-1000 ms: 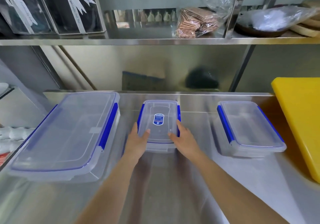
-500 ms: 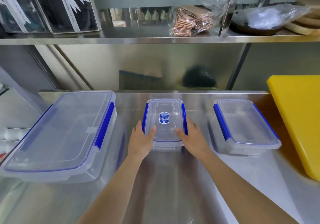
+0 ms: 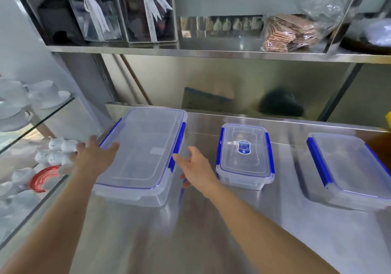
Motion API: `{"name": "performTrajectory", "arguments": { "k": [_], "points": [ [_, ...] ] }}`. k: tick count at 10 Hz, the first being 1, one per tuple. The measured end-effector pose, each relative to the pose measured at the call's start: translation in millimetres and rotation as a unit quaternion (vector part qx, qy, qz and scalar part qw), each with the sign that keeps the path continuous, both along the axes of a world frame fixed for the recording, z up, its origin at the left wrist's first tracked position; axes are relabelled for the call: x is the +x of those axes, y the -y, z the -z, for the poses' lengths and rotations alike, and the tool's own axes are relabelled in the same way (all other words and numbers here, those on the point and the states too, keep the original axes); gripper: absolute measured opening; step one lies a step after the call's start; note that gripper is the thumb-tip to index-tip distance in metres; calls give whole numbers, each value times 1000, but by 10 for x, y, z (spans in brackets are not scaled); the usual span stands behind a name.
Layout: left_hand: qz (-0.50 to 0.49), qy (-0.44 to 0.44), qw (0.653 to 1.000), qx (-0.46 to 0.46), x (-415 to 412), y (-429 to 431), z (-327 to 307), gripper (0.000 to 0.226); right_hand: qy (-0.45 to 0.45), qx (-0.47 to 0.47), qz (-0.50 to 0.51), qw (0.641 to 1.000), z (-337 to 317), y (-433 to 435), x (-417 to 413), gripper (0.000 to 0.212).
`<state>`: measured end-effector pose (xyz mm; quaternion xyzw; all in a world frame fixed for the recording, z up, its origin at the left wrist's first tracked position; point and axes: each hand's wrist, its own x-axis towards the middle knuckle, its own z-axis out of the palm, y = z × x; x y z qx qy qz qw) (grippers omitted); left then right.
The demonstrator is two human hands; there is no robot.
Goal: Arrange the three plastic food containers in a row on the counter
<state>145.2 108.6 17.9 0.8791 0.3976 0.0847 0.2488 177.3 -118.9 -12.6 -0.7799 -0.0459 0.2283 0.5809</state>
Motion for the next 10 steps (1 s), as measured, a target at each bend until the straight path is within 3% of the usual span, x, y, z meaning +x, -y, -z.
{"name": "performTrajectory", "arguments": {
  "k": [1,2,3,5,8,9,10],
  "points": [
    [5,-28,996,-90,-121,-236,152,74,-35,18,20,999,67,-301,-17,65],
    [27,3,992,-120,-206,-267,284,70,-53,19,62,996,121,-426,0,69],
    [28,10,991,-132,-224,-290,344,69,-51,14,61,997,156,-463,15,70],
    [46,37,991,-122,-206,-265,417,70,-80,61,59,993,115,-328,8,49],
    [76,-2,991,-110,-200,-253,408,77,-41,14,42,998,67,-250,3,65],
    [77,-55,995,-37,-159,-221,324,82,26,-25,27,999,-90,-116,-18,61],
    [95,-23,992,75,-66,103,46,70,61,-42,30,997,-403,184,-44,46]
  ]
}}
